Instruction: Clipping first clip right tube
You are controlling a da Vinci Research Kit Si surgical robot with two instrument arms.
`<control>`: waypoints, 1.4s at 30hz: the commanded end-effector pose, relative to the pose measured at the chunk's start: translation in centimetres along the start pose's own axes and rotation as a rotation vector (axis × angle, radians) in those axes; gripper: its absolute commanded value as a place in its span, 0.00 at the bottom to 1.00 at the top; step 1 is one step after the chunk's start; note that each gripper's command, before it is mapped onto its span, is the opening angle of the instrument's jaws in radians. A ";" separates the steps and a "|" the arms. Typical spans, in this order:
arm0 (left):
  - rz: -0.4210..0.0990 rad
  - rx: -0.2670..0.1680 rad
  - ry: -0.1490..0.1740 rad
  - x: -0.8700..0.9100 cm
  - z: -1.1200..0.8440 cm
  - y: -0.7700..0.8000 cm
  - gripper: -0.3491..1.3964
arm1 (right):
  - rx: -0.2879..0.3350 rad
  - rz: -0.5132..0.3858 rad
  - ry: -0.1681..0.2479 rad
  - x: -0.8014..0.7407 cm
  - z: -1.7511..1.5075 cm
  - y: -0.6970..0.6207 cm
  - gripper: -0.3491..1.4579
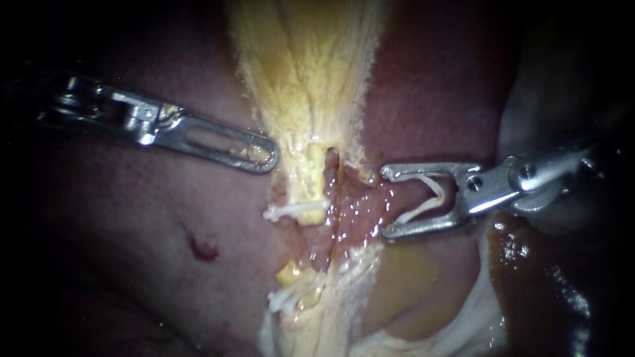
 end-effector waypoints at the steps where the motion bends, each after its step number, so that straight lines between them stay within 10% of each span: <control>1: 0.000 0.002 0.001 -0.01 -0.03 -0.01 0.00 | -0.001 0.000 0.001 0.00 0.00 0.00 0.47; 15: -0.027 0.019 -0.039 -0.30 -0.79 -0.15 0.00 | 0.002 0.001 0.001 0.00 0.00 0.00 0.47; 42: -0.026 0.015 -0.043 -0.27 -0.77 -0.14 0.00 | 0.066 0.066 0.000 -0.35 0.74 -0.21 0.47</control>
